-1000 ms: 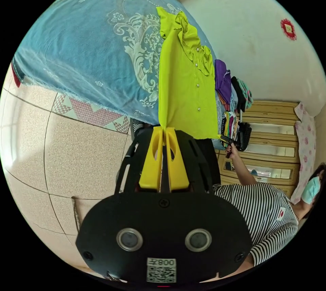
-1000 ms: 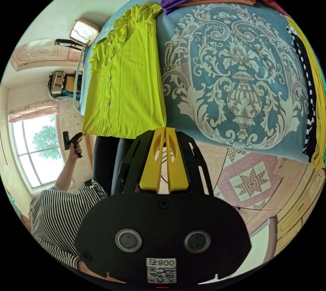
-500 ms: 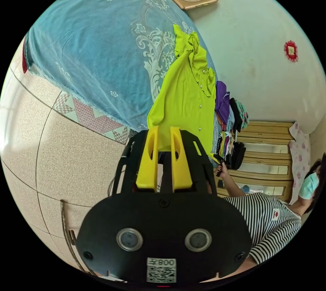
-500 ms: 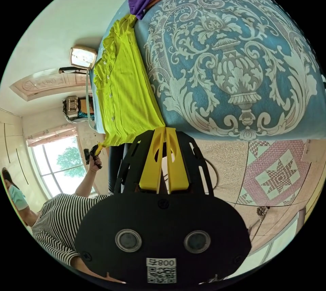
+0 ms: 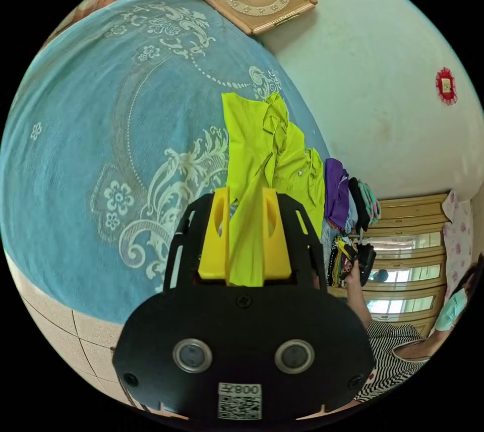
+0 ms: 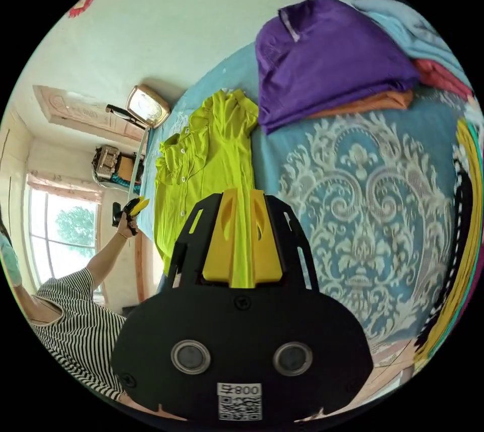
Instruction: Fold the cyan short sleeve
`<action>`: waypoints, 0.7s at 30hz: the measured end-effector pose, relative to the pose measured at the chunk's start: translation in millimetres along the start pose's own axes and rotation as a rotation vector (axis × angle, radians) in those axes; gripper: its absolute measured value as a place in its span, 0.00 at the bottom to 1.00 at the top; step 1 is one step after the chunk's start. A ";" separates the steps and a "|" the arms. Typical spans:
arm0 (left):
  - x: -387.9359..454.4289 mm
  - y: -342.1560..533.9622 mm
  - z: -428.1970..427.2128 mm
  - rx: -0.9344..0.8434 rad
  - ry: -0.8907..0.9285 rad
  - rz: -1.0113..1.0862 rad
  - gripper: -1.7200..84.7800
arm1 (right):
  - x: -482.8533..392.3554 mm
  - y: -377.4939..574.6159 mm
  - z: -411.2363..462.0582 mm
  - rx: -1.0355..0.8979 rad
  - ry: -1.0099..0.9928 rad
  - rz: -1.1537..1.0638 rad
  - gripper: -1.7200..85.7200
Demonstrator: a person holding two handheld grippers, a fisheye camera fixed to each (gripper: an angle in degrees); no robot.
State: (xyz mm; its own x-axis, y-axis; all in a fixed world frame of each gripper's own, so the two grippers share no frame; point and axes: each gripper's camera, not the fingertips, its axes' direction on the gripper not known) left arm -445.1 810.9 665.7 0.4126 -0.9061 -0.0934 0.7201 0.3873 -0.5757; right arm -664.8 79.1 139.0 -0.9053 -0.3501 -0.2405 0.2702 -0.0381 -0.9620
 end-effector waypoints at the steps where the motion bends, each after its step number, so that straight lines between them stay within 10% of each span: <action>1: 2.2 -8.1 2.9 0.002 -0.012 0.003 0.13 | -12.4 -17.0 3.9 -0.001 0.017 -0.029 0.08; 14: 27.0 -95.3 63.5 -0.066 -0.104 0.073 0.04 | -162.5 -232.3 153.6 -0.242 0.598 -0.286 0.08; 21: 67.9 -108.6 30.0 0.042 -0.134 0.238 0.03 | -214.0 -238.9 111.5 -0.138 0.589 -0.300 0.03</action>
State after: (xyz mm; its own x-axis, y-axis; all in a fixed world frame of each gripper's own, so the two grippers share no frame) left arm -478.5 712.4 746.3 0.6412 -0.7592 -0.1117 0.6155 0.5957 -0.5160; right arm -499.1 58.7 434.7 -0.9727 0.2272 0.0472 -0.0298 0.0792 -0.9964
